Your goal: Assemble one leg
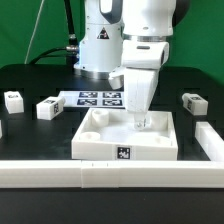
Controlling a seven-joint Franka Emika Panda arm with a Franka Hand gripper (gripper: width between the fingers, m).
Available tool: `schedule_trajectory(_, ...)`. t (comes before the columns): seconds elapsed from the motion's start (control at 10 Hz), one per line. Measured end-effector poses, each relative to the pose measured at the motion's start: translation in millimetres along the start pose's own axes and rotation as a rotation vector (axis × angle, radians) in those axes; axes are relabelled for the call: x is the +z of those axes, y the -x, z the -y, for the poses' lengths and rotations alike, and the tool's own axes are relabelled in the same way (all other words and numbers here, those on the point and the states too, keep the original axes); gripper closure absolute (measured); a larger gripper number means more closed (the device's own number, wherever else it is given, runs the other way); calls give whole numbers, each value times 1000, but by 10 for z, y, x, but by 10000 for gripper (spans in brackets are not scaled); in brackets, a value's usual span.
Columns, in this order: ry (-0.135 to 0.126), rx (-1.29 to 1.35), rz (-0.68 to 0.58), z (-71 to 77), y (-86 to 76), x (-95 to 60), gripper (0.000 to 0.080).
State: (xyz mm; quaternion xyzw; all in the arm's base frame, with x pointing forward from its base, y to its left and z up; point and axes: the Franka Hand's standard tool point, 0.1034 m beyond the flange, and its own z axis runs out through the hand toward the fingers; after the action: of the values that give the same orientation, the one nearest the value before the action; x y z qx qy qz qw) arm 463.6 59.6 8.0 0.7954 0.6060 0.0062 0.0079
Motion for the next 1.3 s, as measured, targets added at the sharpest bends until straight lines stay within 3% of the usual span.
schedule_trajectory(0.1,0,0,0,2,-1,1,272)
schedule_trajectory(0.4,-1,0,0,5,0,4,718)
schedule_trajectory(1.0,-2,-24,2,6,4,6,741)
schedule_trajectory(1.3,-35,-197,30,-111,-24,-13,741)
